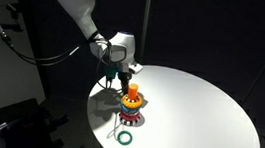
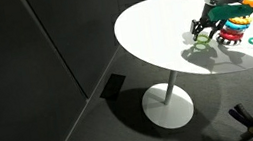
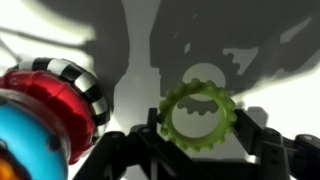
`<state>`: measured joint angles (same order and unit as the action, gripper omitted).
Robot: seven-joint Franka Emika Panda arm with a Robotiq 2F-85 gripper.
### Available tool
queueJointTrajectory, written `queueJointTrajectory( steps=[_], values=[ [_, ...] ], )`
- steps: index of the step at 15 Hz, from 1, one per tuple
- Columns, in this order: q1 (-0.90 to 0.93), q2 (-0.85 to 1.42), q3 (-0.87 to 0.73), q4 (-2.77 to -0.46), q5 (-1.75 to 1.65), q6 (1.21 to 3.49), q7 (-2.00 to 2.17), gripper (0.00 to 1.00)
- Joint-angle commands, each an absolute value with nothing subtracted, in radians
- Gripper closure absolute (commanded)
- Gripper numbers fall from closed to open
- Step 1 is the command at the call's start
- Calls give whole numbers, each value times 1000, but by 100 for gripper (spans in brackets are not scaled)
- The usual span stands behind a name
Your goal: Pick up the lime green ring and put it on the ring holder
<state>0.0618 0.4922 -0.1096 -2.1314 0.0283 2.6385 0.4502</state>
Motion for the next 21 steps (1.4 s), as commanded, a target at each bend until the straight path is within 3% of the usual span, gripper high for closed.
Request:
queueJointTrajectory(
  steps=[1, 21],
  values=[
    [76, 422, -135, -2122, 26, 2572, 458, 50],
    [-6, 72, -142, -2161, -92, 2345, 436, 50]
  ],
)
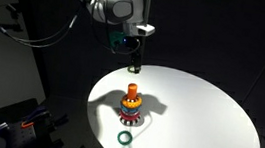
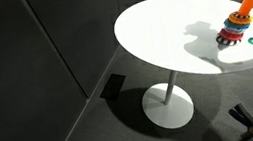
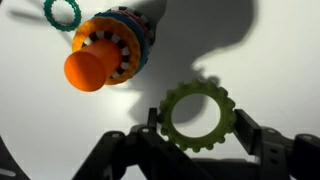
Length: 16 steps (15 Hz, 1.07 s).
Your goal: Pick up the lime green ring and put it on the ring holder
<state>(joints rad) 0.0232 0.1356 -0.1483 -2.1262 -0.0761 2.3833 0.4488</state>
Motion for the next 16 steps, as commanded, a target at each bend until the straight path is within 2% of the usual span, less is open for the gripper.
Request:
queueJointTrajectory(
  steps=[1, 16],
  values=[
    [-17, 59, -141, -2169, -86, 2333, 426, 50],
    [-134, 8, -162, -2302, -93, 2335, 369, 50]
  ],
)
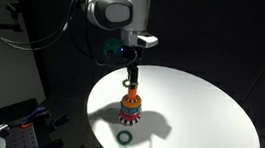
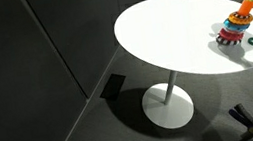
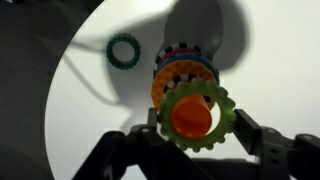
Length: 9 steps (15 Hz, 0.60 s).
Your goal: Pick up the lime green ring and put it on the ring holder
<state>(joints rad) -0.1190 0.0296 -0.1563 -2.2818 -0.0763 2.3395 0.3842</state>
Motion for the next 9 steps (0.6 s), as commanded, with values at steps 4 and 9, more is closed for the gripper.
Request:
queueJointTrajectory(
  steps=[4, 9],
  values=[
    [-146, 11, -173, -2307, -103, 2348, 381, 50],
    [-154, 17, -181, -2304, -96, 2380, 380, 50]
  ],
)
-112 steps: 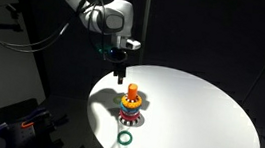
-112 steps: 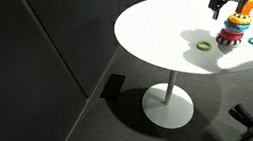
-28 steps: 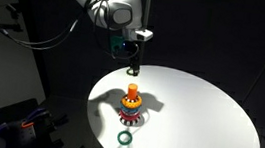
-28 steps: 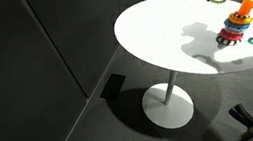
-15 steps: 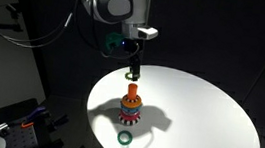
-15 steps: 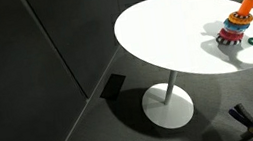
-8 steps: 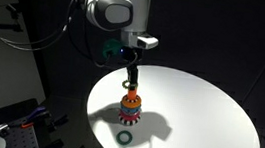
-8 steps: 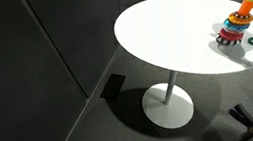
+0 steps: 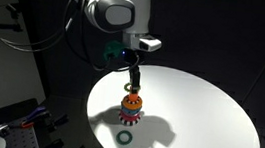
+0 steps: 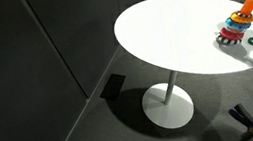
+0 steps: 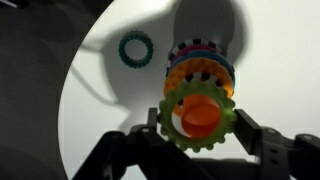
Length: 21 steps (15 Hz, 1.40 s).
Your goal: Pick up the lime green ring and put it on the ring holder
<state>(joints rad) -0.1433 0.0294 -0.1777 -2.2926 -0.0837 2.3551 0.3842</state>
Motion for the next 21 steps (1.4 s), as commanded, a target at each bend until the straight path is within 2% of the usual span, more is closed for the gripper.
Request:
queueJointTrajectory(
  steps=[1, 21],
  values=[
    [-154, 17, -181, -2304, -93, 2387, 379, 50],
    [-146, 55, -167, -2278, 22, 2433, 334, 50]
  ],
)
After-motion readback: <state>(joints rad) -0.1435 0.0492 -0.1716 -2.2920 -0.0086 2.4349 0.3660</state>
